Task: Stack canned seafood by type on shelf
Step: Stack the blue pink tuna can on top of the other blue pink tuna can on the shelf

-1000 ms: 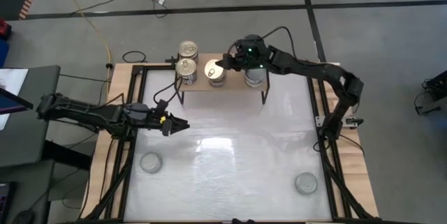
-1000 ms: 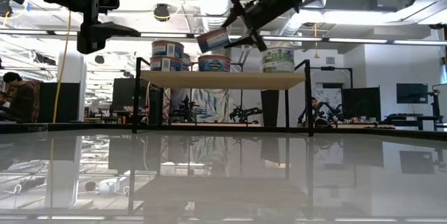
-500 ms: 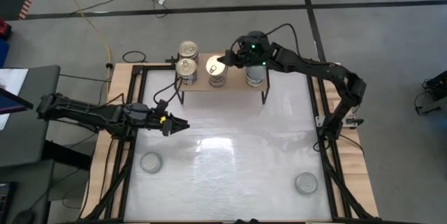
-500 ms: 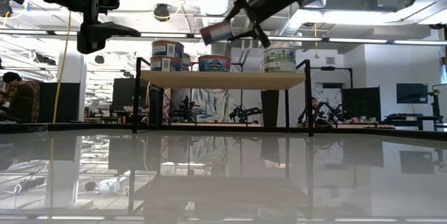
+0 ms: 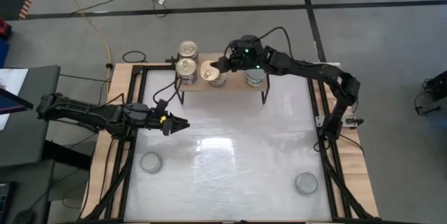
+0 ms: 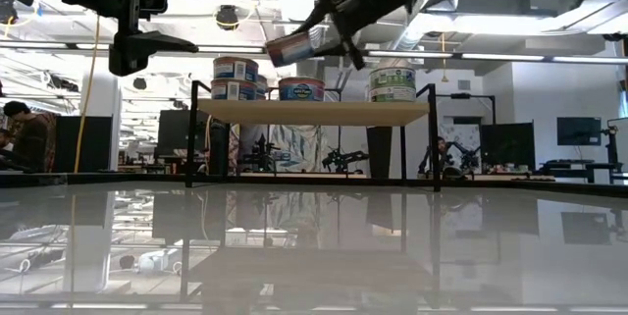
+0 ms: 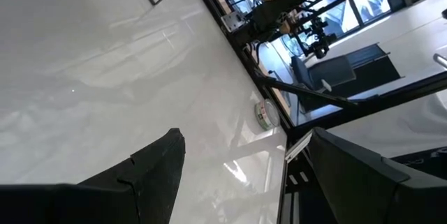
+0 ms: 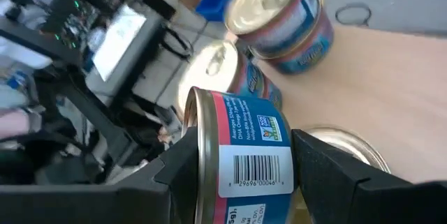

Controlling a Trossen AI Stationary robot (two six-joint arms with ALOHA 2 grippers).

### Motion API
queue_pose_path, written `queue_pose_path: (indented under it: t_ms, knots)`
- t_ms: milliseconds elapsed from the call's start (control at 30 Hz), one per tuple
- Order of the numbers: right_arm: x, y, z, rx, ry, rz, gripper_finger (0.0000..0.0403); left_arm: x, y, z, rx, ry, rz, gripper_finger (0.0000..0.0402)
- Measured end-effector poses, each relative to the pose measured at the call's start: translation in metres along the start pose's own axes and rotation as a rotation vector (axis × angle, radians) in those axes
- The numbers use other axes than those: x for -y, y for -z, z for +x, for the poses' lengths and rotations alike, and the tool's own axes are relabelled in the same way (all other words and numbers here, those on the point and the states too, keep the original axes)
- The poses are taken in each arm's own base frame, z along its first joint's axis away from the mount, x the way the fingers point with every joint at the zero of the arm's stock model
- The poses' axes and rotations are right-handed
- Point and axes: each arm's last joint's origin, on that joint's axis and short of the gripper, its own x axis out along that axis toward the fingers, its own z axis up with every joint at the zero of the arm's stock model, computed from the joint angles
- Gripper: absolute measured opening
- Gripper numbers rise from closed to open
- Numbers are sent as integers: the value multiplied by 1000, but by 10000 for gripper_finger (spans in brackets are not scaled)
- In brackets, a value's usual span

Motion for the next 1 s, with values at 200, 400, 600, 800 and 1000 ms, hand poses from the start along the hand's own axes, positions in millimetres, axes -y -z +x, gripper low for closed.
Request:
queue_pose_path:
  t_ms: [200,400,600,800,1000]
  knots:
    - [13,10,21,-68,-7,14,222,0,0,0,2,-2,-1,291]
    - [17,7,21,-64,-3,21,222,-1,1,0,-3,-8,-21,291]
    - [24,-4,14,-35,9,31,222,-2,1,0,-11,-22,-37,291]
    - [29,-8,13,-44,8,31,222,-2,1,0,-11,-22,-40,291]
    - [30,-13,12,-32,-37,23,222,-2,1,0,-11,-21,-41,291]
